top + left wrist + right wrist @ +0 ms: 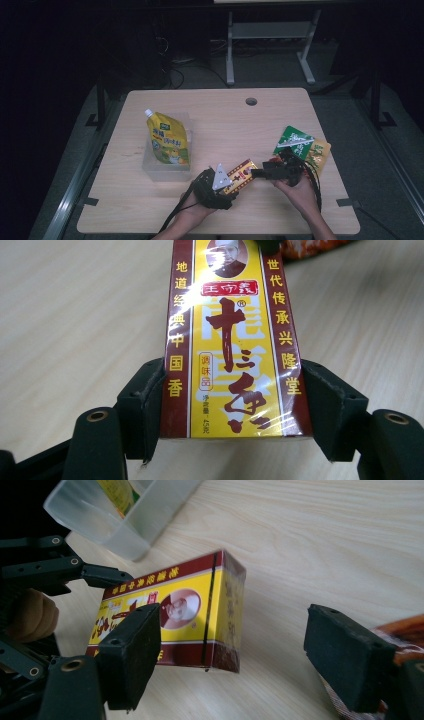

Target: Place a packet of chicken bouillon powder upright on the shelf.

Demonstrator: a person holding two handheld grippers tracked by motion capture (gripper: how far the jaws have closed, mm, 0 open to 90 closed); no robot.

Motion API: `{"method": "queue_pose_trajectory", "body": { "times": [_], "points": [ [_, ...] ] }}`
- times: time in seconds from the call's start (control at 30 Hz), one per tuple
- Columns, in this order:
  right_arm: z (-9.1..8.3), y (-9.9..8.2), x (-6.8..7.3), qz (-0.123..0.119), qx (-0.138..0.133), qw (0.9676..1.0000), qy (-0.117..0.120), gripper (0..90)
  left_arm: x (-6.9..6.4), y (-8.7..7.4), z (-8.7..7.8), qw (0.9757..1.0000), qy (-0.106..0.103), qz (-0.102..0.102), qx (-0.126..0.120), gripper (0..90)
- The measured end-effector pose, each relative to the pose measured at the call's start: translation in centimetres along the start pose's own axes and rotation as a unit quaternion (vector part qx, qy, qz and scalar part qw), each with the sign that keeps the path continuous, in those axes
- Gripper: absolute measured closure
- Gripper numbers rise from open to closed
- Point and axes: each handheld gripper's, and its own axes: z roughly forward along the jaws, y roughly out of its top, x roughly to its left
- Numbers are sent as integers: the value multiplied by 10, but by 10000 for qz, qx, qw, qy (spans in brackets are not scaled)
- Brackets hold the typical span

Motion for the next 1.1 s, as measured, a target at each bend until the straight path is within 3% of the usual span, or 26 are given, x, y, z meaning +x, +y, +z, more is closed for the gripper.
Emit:
{"method": "queue_pose_trajectory", "body": {
  "times": [0.07, 0.1, 0.33, 0.5, 0.63, 0.83, 0.9, 1.1],
  "points": [
    [1, 2, -1, 15, -7, 10000, 83, 212, 1, 3, -1, 9999, 92, -20, -76, 322],
    [1, 4, -2, 145, -76, 9996, 217, 216, 3, 4, -2, 9997, 150, -71, -166, 322],
    [5, 11, 0, 328, -50, 9982, 508, 229, 3, 8, -2, 9987, 243, -209, -394, 322],
    [11, 17, 7, 335, 5, 9969, 714, 371, 3, 7, -1, 9987, 211, -272, -388, 321],
    [10, 24, 11, 339, 53, 9977, 579, 464, 4, 6, 1, 9989, 222, -305, -293, 315],
    [3, 34, 25, 42, -84, 9982, 592, 613, 8, 2, 4, 9988, 218, -383, -218, 309],
    [3, 37, 28, -43, -132, 9977, 669, 638, 7, 1, 4, 9986, 235, -401, -259, 305],
    [6, 39, 39, -288, -230, 9977, 566, 653, 7, -2, 4, 9982, 359, -379, -298, 306]
  ]
}}
